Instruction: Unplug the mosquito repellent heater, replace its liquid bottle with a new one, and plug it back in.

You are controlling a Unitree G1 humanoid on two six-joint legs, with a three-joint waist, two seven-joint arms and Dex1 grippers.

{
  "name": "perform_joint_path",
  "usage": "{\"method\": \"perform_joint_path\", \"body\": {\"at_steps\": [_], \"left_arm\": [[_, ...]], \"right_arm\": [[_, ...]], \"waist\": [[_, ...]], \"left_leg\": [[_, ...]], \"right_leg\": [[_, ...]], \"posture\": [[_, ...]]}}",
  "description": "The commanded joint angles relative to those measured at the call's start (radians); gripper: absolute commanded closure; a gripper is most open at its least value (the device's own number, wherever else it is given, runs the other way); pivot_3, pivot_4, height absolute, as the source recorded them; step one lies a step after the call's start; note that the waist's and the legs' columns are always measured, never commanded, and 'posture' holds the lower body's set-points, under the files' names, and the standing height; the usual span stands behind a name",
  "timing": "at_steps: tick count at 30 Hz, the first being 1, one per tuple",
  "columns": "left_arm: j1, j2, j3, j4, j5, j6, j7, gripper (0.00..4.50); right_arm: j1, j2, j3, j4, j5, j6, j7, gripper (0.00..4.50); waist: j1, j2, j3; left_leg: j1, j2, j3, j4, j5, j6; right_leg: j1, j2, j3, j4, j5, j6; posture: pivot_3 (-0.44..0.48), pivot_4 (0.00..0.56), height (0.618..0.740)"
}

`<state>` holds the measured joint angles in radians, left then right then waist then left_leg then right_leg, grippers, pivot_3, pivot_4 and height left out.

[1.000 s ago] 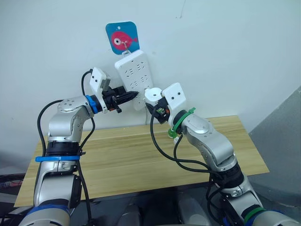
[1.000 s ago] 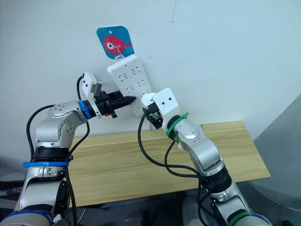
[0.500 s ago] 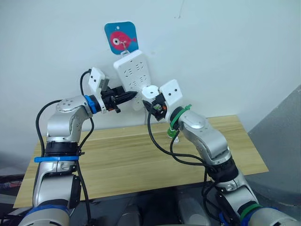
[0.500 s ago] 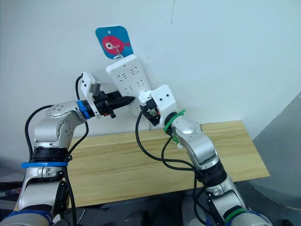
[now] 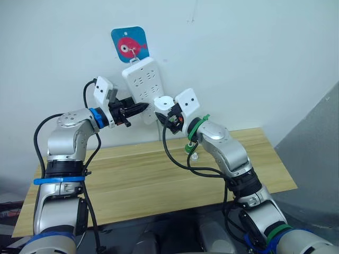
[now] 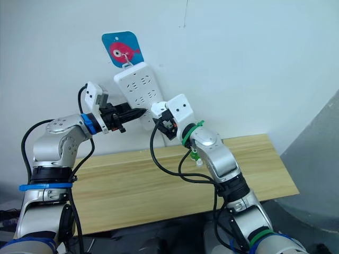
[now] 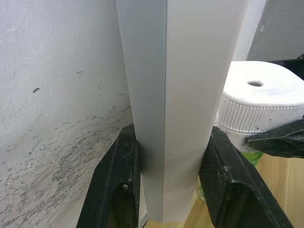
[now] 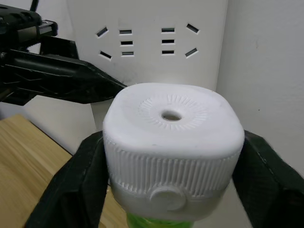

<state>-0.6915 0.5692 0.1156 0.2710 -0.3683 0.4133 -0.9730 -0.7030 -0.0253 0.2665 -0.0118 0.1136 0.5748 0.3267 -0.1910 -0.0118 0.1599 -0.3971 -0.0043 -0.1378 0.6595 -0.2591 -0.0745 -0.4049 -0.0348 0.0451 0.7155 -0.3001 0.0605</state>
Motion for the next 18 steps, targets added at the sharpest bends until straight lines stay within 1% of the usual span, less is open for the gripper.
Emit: {"method": "perform_joint_path", "body": {"at_steps": [1, 5, 8, 10, 11, 13, 18], "left_arm": [[-0.003, 0.005, -0.025, -0.027, 0.016, -0.066, -0.029, 3.20], [-0.012, 0.011, 0.000, 0.033, 0.040, -0.123, 0.016, 3.20], [-0.011, 0.027, 0.023, 0.065, 0.041, -0.150, 0.040, 3.20], [-0.001, 0.043, 0.027, 0.073, 0.049, -0.168, 0.048, 2.46], [0.009, 0.049, 0.030, 0.069, 0.049, -0.174, 0.046, 2.21], [0.034, 0.064, 0.039, 0.063, 0.057, -0.193, 0.060, 1.55], [0.092, 0.091, 0.080, 0.035, 0.056, -0.207, 0.109, 0.06]], "right_arm": [[-0.019, -0.021, -0.016, -0.095, 0.001, 0.031, 0.014, 0.00], [0.018, -0.096, -0.003, -0.238, 0.016, 0.105, 0.064, 0.00], [0.059, -0.143, 0.002, -0.346, 0.044, 0.152, 0.103, 0.00], [0.082, -0.168, 0.004, -0.401, 0.060, 0.170, 0.124, 0.00], [0.094, -0.179, 0.002, -0.426, 0.071, 0.179, 0.135, 0.00], [0.117, -0.201, 0.000, -0.467, 0.097, 0.188, 0.166, 0.00], [0.133, -0.233, 0.004, -0.493, 0.134, 0.195, 0.210, 0.00]], "waist": [[0.005, 0.000, 0.000], [0.006, 0.000, 0.000], [0.005, -0.001, -0.001], [0.006, -0.001, -0.001], [0.005, -0.001, -0.001], [0.003, -0.001, -0.001], [0.013, -0.001, -0.001]], "left_leg": [[-0.002, -0.001, 0.000, 0.000, 0.000, -0.001], [-0.004, -0.004, 0.002, -0.001, 0.001, -0.003], [-0.004, -0.004, 0.002, -0.001, 0.000, -0.002], [-0.002, -0.003, 0.001, 0.000, -0.001, 0.001], [-0.002, -0.002, 0.001, 0.000, -0.001, 0.001], [0.000, -0.001, 0.000, 0.000, -0.001, 0.001], [-0.001, -0.001, 0.000, 0.000, -0.001, 0.001]], "right_leg": [[-0.001, -0.001, 0.000, -0.001, 0.000, 0.000], [-0.001, -0.006, 0.000, -0.007, 0.000, 0.000], [0.000, -0.006, 0.000, -0.007, 0.000, 0.000], [0.000, -0.004, 0.000, -0.003, 0.000, 0.000], [0.000, -0.003, 0.000, -0.002, 0.000, 0.000], [0.000, -0.001, 0.000, -0.001, 0.000, 0.000], [0.000, -0.002, 0.000, -0.002, 0.000, 0.000]], "posture": [[-0.120, 0.115, 0.734], [-0.118, 0.115, 0.734], [-0.110, 0.111, 0.734], [-0.099, 0.110, 0.734], [-0.095, 0.110, 0.734], [-0.089, 0.108, 0.734], [-0.067, 0.110, 0.734]]}}
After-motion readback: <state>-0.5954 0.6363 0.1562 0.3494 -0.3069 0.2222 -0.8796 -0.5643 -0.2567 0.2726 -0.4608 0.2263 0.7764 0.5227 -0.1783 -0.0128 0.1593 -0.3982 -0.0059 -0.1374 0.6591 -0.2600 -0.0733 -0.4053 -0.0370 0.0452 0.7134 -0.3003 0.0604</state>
